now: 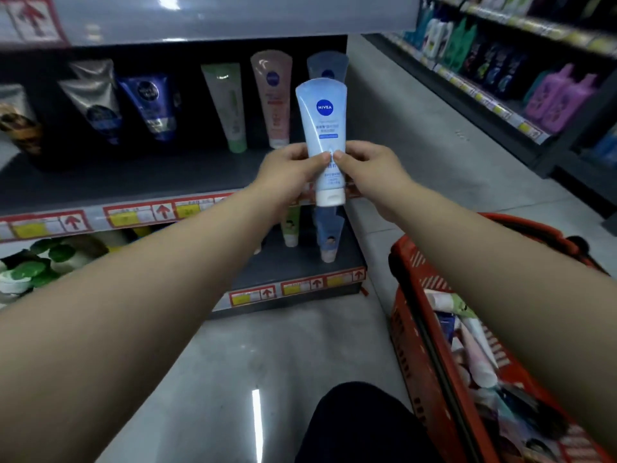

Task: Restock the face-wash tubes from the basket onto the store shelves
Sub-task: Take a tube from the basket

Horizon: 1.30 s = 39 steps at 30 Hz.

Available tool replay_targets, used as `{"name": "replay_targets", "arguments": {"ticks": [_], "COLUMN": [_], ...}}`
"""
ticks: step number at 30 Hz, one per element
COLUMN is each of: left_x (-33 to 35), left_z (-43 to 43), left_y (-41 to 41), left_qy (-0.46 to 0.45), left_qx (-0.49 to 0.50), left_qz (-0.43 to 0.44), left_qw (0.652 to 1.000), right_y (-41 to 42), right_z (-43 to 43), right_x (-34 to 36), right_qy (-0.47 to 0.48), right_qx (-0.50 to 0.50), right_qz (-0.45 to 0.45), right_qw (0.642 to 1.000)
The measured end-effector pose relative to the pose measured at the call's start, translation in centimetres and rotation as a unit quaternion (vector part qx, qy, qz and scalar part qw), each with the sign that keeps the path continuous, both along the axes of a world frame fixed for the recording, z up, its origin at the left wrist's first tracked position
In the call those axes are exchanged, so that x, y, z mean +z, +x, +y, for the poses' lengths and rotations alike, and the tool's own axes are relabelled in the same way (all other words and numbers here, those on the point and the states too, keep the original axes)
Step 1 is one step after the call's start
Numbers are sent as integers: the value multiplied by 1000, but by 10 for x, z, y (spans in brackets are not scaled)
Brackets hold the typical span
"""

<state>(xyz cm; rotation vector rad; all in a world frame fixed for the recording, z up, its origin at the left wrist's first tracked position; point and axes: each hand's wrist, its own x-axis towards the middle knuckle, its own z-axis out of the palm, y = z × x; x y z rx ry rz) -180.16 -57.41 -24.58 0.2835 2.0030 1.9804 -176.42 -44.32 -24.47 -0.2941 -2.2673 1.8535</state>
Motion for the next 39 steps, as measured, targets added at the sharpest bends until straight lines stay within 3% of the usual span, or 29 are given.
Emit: {"name": "replay_targets", "arguments": {"ticks": [4, 11, 18, 39], "left_x": [16, 3, -35, -28], "left_z": [13, 39, 43, 38], "left_y": [-23, -71, -98, -66], "left_qy": [-38, -52, -87, -115], "left_qx": [19, 44, 35, -19], "left_qz": [70, 123, 120, 127], "left_qw": [997, 990, 988, 985], "right_y": [-24, -77, -89, -76], "right_z": [12, 30, 35, 30], "right_x": [13, -4, -36, -38], "right_qy": [69, 100, 119, 127], "right_qx": [-16, -74, -81, -111], "right_qz": [30, 58, 32, -5], "right_qw": [997, 991, 989, 986]}}
